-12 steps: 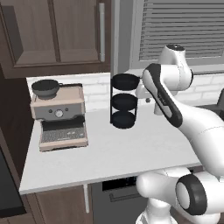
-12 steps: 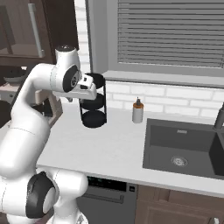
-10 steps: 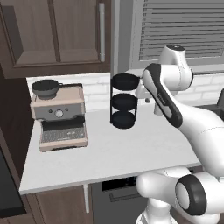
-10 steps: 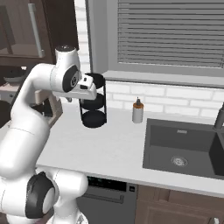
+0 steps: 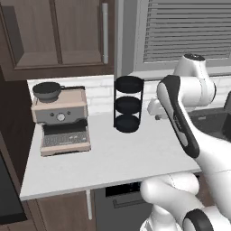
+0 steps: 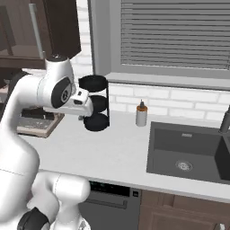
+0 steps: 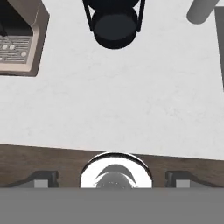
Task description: Navigate to the stand mixer.
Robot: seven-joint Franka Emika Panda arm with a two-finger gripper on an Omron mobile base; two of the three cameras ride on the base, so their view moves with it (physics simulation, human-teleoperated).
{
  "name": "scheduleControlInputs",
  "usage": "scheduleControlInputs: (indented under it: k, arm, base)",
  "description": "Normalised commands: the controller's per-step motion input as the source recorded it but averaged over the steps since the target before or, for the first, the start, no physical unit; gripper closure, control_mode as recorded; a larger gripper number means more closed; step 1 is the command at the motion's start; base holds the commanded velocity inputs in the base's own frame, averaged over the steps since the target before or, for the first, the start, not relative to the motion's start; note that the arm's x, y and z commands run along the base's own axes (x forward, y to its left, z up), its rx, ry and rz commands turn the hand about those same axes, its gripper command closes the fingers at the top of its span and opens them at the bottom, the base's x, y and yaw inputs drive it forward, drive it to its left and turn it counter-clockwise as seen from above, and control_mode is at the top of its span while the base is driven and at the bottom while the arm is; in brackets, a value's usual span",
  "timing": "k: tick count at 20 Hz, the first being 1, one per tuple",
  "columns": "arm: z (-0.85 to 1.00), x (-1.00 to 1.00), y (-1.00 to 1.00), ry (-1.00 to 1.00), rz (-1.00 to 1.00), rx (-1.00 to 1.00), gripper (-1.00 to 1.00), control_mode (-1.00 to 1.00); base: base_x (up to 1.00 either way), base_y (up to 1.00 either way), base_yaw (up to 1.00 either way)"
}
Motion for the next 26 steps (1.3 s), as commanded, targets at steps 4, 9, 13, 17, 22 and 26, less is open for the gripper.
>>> scheduleControlInputs:
  k: [4, 9, 13, 17, 22, 26]
  arm:
    - [-0.45, -0.90, 0.00, 0.00, 0.06, -0.02, -1.00, -1.00]
    - [-0.23, -0.32, 0.00, 0.00, 0.09, -0.01, -1.00, 1.00]
    - [0.00, 0.00, 0.00, 0.00, 0.00, 0.00, -1.00, 1.00]
    - [0.00, 0.00, 0.00, 0.00, 0.00, 0.00, -1.00, 1.00]
    - [0.00, 0.00, 0.00, 0.00, 0.00, 0.00, -1.00, 1.00]
    - [0.00, 0.00, 0.00, 0.00, 0.00, 0.00, -1.00, 1.00]
  base:
    - [0.00, 0.00, 0.00]
    - [-0.39, 0.00, 0.21]
    - [-0.60, 0.03, 0.48]
    - [-0.50, 0.14, 0.60]
    - [-0.08, 0.29, 0.73]
    - [0.00, 0.18, 0.81]
